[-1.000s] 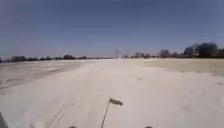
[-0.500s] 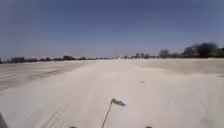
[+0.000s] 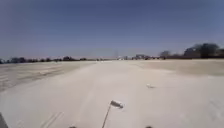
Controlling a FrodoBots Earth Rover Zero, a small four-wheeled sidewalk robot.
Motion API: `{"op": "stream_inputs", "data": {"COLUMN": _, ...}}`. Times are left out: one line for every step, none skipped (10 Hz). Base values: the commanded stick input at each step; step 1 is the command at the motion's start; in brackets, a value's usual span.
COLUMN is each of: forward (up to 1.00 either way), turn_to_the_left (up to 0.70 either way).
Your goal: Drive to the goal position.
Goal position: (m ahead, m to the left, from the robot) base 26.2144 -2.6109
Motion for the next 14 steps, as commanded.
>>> {"op": "stream_inputs", "data": {"forward": 0.7, "turn_to_the_left": 0.0}}
{"op": "stream_inputs", "data": {"forward": 0.7, "turn_to_the_left": 0.0}}
{"op": "stream_inputs", "data": {"forward": 0.7, "turn_to_the_left": 0.0}}
{"op": "stream_inputs", "data": {"forward": 0.7, "turn_to_the_left": 0.0}}
{"op": "stream_inputs", "data": {"forward": 0.7, "turn_to_the_left": 0.0}}
{"op": "stream_inputs", "data": {"forward": 0.7, "turn_to_the_left": 0.0}}
{"op": "stream_inputs", "data": {"forward": 0.7, "turn_to_the_left": 0.0}}
{"op": "stream_inputs", "data": {"forward": 0.7, "turn_to_the_left": 0.0}}
{"op": "stream_inputs", "data": {"forward": 0.7, "turn_to_the_left": 0.0}}
{"op": "stream_inputs", "data": {"forward": 0.7, "turn_to_the_left": 0.0}}
{"op": "stream_inputs", "data": {"forward": 0.7, "turn_to_the_left": 0.0}}
{"op": "stream_inputs", "data": {"forward": 0.7, "turn_to_the_left": 0.0}}
{"op": "stream_inputs", "data": {"forward": 0.7, "turn_to_the_left": 0.0}}
{"op": "stream_inputs", "data": {"forward": 0.7, "turn_to_the_left": 0.0}}
